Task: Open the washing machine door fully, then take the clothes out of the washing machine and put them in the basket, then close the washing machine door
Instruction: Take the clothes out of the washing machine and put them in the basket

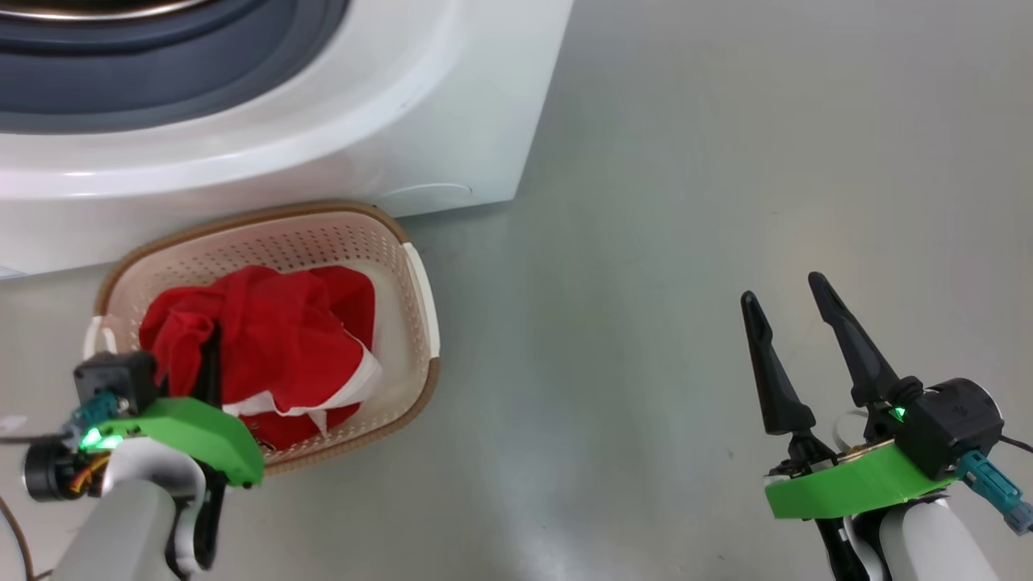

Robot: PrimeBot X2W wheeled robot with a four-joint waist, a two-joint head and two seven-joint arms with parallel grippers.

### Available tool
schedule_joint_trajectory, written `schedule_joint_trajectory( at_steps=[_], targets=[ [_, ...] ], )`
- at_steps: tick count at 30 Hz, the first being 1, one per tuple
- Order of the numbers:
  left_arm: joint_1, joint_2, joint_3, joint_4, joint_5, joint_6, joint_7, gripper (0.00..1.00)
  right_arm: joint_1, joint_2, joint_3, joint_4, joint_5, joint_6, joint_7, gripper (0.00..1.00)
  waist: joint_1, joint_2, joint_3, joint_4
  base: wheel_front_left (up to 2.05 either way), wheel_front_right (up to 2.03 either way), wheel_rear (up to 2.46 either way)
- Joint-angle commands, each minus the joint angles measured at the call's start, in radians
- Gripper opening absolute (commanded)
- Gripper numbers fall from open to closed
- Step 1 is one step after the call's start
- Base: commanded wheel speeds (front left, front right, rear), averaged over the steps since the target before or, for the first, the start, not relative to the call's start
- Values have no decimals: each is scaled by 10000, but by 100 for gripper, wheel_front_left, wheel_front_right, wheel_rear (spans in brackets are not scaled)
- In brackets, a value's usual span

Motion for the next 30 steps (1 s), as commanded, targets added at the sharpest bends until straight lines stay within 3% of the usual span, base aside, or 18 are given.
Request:
schedule_joint_trajectory(
  at_steps=[1,14,29,30],
  targets=[
    [-360,262,333,160,-54,-123,-175,0,-167,-108,262,-176,100,62,-63,100,0,0,239,-209,0,0,0],
    [-1930,117,93,3507,-243,-967,-123,0,-448,-108,420,-109,263,62,-63,100,0,0,1090,-684,0,0,0],
    [-3049,93,33,5928,-488,-1520,-105,0,-620,-108,508,-134,348,62,-63,100,0,0,1774,-1085,0,0,0],
    [-3085,79,36,6069,-513,-1547,-93,7,-625,-108,514,-134,354,62,-63,100,0,0,1792,-1105,0,0,0]
  ],
)
